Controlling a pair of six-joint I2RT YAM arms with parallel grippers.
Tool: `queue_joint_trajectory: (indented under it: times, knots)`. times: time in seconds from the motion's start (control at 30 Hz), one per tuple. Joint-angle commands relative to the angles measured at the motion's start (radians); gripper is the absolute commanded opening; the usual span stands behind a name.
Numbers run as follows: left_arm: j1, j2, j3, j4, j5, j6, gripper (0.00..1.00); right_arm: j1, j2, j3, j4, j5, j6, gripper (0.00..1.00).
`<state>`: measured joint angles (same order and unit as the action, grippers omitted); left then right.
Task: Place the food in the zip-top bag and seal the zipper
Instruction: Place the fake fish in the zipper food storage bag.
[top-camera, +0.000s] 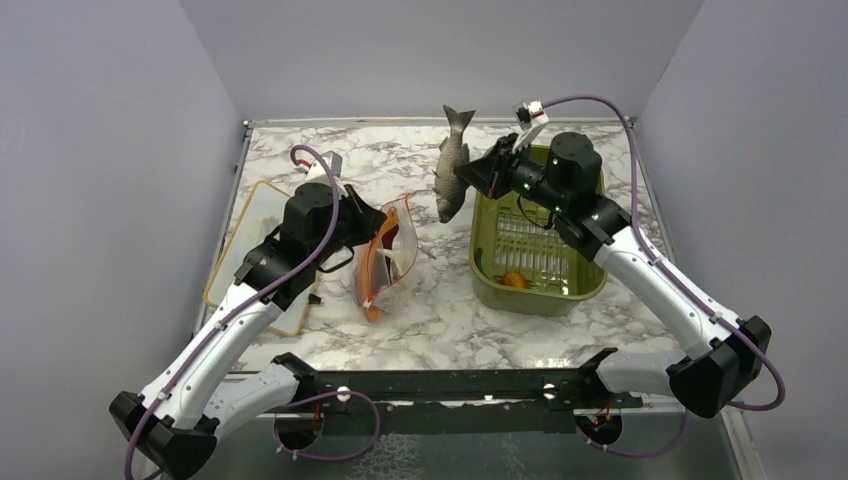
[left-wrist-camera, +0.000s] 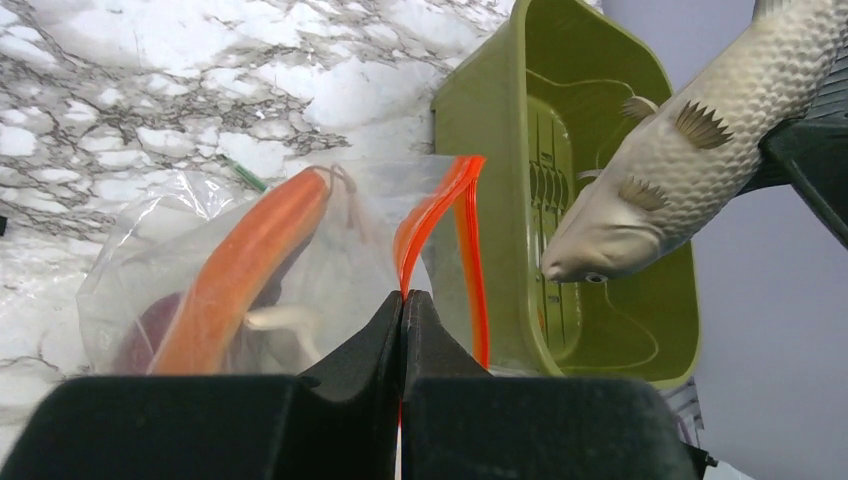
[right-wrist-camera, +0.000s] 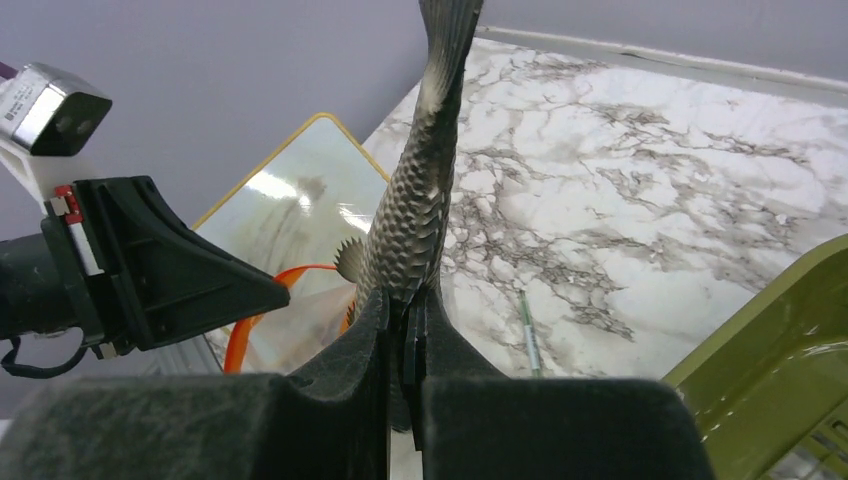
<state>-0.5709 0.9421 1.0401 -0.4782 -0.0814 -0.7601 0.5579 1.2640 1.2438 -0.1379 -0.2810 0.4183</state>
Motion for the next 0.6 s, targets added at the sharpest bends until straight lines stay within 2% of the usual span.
queue_joint_trajectory:
  times: [0.0,0.13,0.3,0.57]
  knots:
    - [-0.003,-0.072,-0.093,0.110,0.050,-0.064,0.00,0.053,-0.067,-0.112,0.248,0.104,0.092,0.01]
    - [-0.003,-0.132,-0.172,0.246,0.116,-0.043,0.00,0.121,-0.122,-0.241,0.400,0.119,0.077,0.01]
    - [-0.003,-0.115,-0.153,0.217,0.110,-0.004,0.00,0.155,-0.147,-0.287,0.489,0.082,0.073,0.01]
    - [-0.002,-0.092,-0.129,0.248,0.139,-0.034,0.00,0.184,-0.169,-0.309,0.580,-0.020,0.070,0.01]
